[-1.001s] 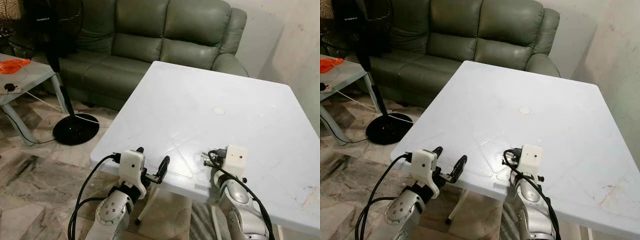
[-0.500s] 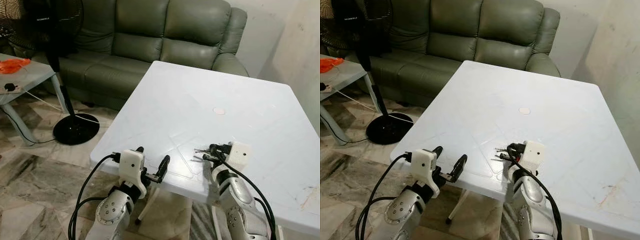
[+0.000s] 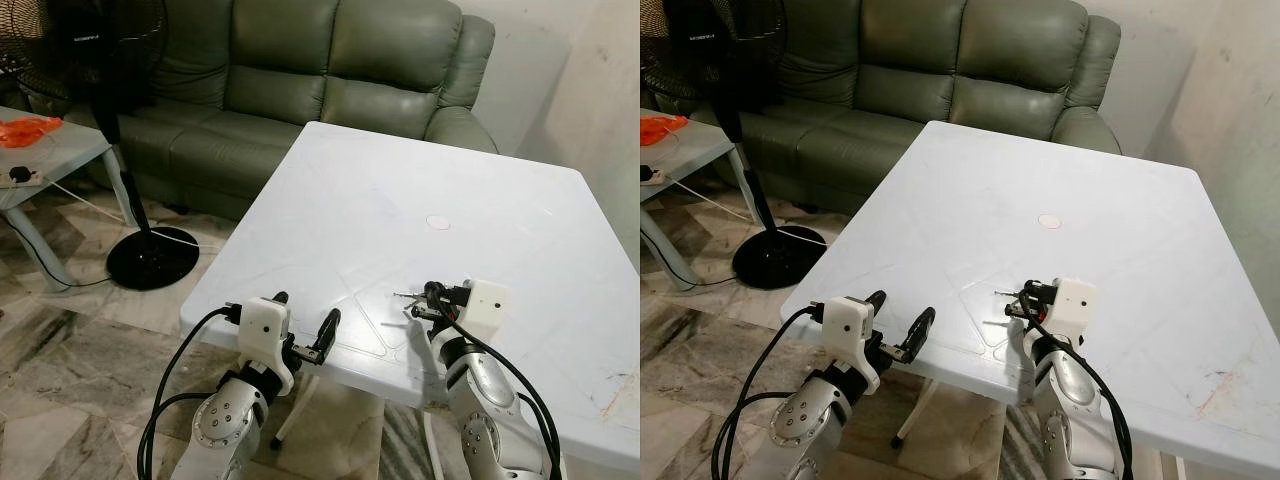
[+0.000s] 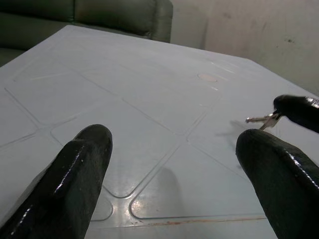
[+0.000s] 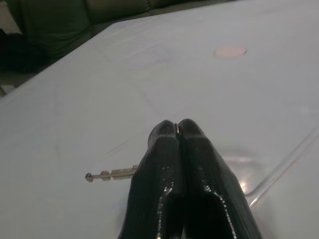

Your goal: Hang keys on a hook

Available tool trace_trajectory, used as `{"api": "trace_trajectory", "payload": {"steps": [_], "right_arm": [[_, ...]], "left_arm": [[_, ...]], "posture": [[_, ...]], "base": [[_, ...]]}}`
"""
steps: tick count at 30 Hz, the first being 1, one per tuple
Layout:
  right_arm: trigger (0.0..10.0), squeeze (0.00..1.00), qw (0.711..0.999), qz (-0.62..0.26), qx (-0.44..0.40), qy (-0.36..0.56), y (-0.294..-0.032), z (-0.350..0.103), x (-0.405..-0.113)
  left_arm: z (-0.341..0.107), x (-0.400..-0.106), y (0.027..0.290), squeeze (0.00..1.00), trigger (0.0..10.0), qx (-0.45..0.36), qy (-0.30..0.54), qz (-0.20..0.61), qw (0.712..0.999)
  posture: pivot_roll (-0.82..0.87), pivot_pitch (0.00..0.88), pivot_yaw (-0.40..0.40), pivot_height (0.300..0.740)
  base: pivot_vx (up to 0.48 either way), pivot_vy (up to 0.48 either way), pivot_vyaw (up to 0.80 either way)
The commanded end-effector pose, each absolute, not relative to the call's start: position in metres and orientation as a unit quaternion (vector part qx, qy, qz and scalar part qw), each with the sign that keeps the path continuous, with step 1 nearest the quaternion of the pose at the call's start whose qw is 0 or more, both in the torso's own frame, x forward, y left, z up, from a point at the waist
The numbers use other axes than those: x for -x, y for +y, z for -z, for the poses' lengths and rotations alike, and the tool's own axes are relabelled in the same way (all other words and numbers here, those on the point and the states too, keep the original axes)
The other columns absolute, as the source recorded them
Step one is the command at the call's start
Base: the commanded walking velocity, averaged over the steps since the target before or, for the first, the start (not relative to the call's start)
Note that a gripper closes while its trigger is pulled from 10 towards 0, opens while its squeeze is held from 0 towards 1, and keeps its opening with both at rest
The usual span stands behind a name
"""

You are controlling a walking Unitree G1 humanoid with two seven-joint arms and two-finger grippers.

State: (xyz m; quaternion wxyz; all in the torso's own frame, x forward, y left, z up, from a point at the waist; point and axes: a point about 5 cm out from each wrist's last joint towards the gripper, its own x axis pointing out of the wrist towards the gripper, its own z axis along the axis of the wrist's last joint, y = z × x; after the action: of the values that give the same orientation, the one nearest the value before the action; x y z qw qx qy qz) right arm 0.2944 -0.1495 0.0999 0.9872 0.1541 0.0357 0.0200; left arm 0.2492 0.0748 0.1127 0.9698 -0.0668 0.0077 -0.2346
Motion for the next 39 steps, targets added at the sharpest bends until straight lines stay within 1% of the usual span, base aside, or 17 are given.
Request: {"api": "trace_trajectory", "payload": {"steps": [1, 2, 3, 5, 8, 10, 12, 19, 20, 21, 23, 25, 26, 27, 33, 39], "right_arm": [[10.0, 0.0, 0.989, -0.028, -0.145, 0.024, -0.149, -0.101, -0.293], [10.0, 0.0, 0.988, -0.03, -0.15, 0.026, -0.149, -0.101, -0.293], [10.0, 0.0, 0.99, -0.036, -0.134, 0.035, -0.148, -0.099, -0.293], [10.0, 0.0, 0.994, -0.065, -0.073, 0.041, -0.142, -0.095, -0.292], [10.0, 0.0, 0.996, -0.08, -0.016, 0.045, -0.138, -0.09, -0.29], [10.0, 0.0, 0.993, -0.1, -0.021, 0.056, -0.134, -0.086, -0.288], [10.0, 0.0, 0.991, -0.121, -0.002, 0.062, -0.128, -0.081, -0.283], [10.0, 0.0, 0.991, -0.112, 0.005, 0.073, -0.127, -0.076, -0.281], [10.0, 0.2, 0.991, -0.108, 0.006, 0.076, -0.127, -0.076, -0.281], [10.0, 1.0, 0.991, -0.111, -0.006, 0.073, -0.127, -0.076, -0.282], [10.0, 1.0, 0.991, -0.109, -0.007, 0.071, -0.128, -0.077, -0.282], [10.0, 1.0, 0.992, -0.098, 0.017, 0.074, -0.129, -0.076, -0.282], [10.0, 0.73, 0.992, -0.099, 0.016, 0.079, -0.13, -0.075, -0.282], [10.0, 0.0, 0.992, -0.101, 0.011, 0.08, -0.129, -0.074, -0.282], [10.0, 0.0, 0.991, -0.097, 0.026, 0.085, -0.132, -0.073, -0.281], [10.0, 0.0, 0.992, -0.093, 0.024, 0.085, -0.132, -0.072, -0.281]], "left_arm": [[-0.118, -0.25, 0.073, 0.0, 10.0, 0.071, -0.001, 0.236, 0.969], [-0.117, -0.25, 0.073, 0.0, 10.0, 0.071, 0.0, 0.235, 0.969], [-0.117, -0.25, 0.073, 0.0, 10.0, 0.07, 0.0, 0.235, 0.969], [-0.117, -0.25, 0.073, 0.0, 10.0, 0.07, -0.001, 0.235, 0.969], [-0.117, -0.25, 0.073, 0.0, 10.0, 0.07, -0.001, 0.235, 0.969], [-0.118, -0.25, 0.072, 0.0, 10.0, 0.07, -0.002, 0.235, 0.969], [-0.118, -0.25, 0.072, 0.0, 10.0, 0.071, -0.003, 0.235, 0.969], [-0.118, -0.249, 0.072, 0.0, 10.0, 0.071, -0.003, 0.236, 0.969], [-0.118, -0.249, 0.072, 0.0, 10.0, 0.071, -0.003, 0.237, 0.969], [-0.118, -0.249, 0.072, 0.0, 10.0, 0.071, -0.003, 0.237, 0.969], [-0.118, -0.25, 0.071, 0.0, 10.0, 0.071, -0.003, 0.238, 0.969], [-0.119, -0.249, 0.072, 0.0, 10.0, 0.071, -0.004, 0.238, 0.969], [-0.119, -0.249, 0.072, 0.0, 10.0, 0.071, -0.003, 0.238, 0.969], [-0.119, -0.249, 0.072, 0.0, 10.0, 0.071, -0.003, 0.238, 0.969], [-0.119, -0.249, 0.073, 0.0, 10.0, 0.073, -0.002, 0.234, 0.97], [-0.119, -0.249, 0.073, 0.0, 10.0, 0.077, -0.001, 0.232, 0.97]], "posture": [[0.06, 0.038, -0.072, 0.74], [0.07, 0.036, -0.073, 0.74], [0.07, 0.036, -0.073, 0.74], [0.07, 0.036, -0.073, 0.74], [0.07, 0.032, -0.076, 0.74], [0.07, 0.032, -0.076, 0.74], [0.07, 0.028, -0.077, 0.74], [0.07, 0.021, -0.074, 0.74], [0.07, 0.021, -0.074, 0.74], [0.07, 0.021, -0.074, 0.74], [0.07, 0.021, -0.074, 0.74], [0.06, 0.029, -0.073, 0.74], [0.06, 0.029, -0.073, 0.74], [0.06, 0.029, -0.073, 0.74], [0.07, 0.038, -0.074, 0.74], [0.07, 0.046, -0.076, 0.74]], "base": [[0.0, 0.0, 0.0], [0.0, 0.0, 0.0], [0.0, 0.0, 0.0], [0.0, 0.0, 0.0], [0.0, 0.0, 0.0], [0.0, 0.0, 0.0], [0.0, 0.0, 0.0], [0.0, 0.0, 0.0], [0.0, 0.0, 0.0], [0.0, 0.0, 0.0], [0.0, 0.0, 0.0], [0.0, 0.0, 0.0], [0.0, 0.0, 0.0], [0.0, 0.0, 0.0], [0.0, 0.0, 0.0], [0.0, 0.0, 0.0]]}}
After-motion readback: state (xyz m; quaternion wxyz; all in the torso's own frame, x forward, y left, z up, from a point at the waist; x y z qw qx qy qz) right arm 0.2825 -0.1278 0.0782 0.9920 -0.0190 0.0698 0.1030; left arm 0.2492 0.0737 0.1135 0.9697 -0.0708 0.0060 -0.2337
